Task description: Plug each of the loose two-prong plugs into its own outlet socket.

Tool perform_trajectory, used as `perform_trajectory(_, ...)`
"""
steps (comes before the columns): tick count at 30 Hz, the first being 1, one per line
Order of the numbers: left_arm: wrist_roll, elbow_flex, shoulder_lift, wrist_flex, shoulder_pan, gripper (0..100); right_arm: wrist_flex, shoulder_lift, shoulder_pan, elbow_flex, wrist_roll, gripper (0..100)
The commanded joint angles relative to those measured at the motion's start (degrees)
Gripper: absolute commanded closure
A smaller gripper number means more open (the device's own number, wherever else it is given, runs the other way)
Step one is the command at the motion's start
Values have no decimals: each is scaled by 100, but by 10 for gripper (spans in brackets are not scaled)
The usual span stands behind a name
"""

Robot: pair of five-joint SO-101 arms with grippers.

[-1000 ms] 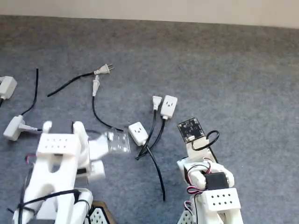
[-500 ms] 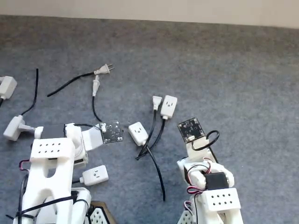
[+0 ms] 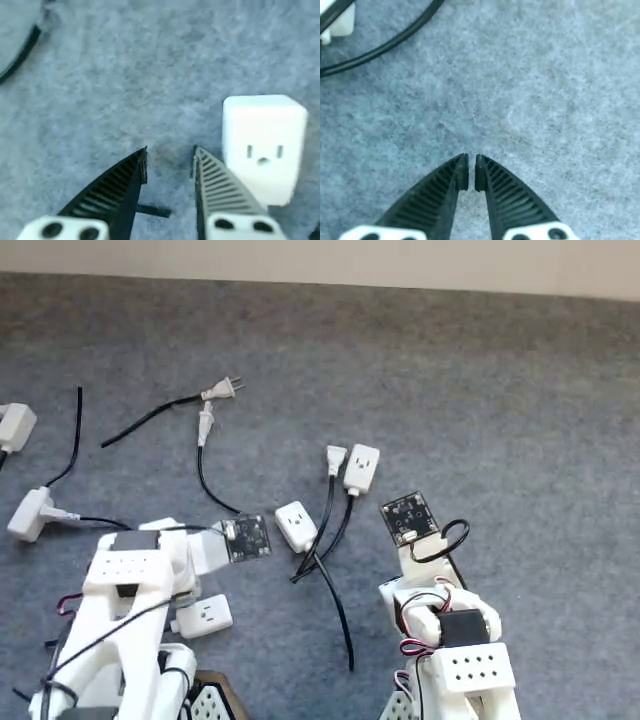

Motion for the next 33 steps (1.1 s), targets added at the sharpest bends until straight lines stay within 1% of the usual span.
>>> perform_trajectory(1,185,-831,980,-475,-154,836,-92,-48,40,-40,44,961)
perform_trajectory(3,202,-1499,1516,-448,-321,836,-92,-48,40,-40,44,961)
perform_trajectory(9,202,-3626,2844,475,-646,836,-92,-48,40,-40,44,961)
perform_trajectory(14,211,-4989,3187,1301,-681,836,-92,-48,40,-40,44,961)
perform_trajectory(17,211,-5385,3222,1626,-681,836,-92,-48,40,-40,44,961)
perform_trajectory(19,211,-5358,3222,1820,-664,836,-92,-48,40,-40,44,961)
perform_trajectory(21,211,-5191,3178,2268,-646,847,-92,-48,40,-40,44,961)
perform_trajectory(24,176,-4752,3064,3147,-523,909,-92,-48,40,-40,44,961)
perform_trajectory(26,167,-4365,2826,3587,-470,938,-92,-48,40,-40,44,961)
perform_trajectory(28,167,-3925,2422,3754,-321,940,-92,-48,40,-40,44,961)
perform_trajectory(33,193,-2677,1156,3736,242,940,-92,-48,40,-40,44,961)
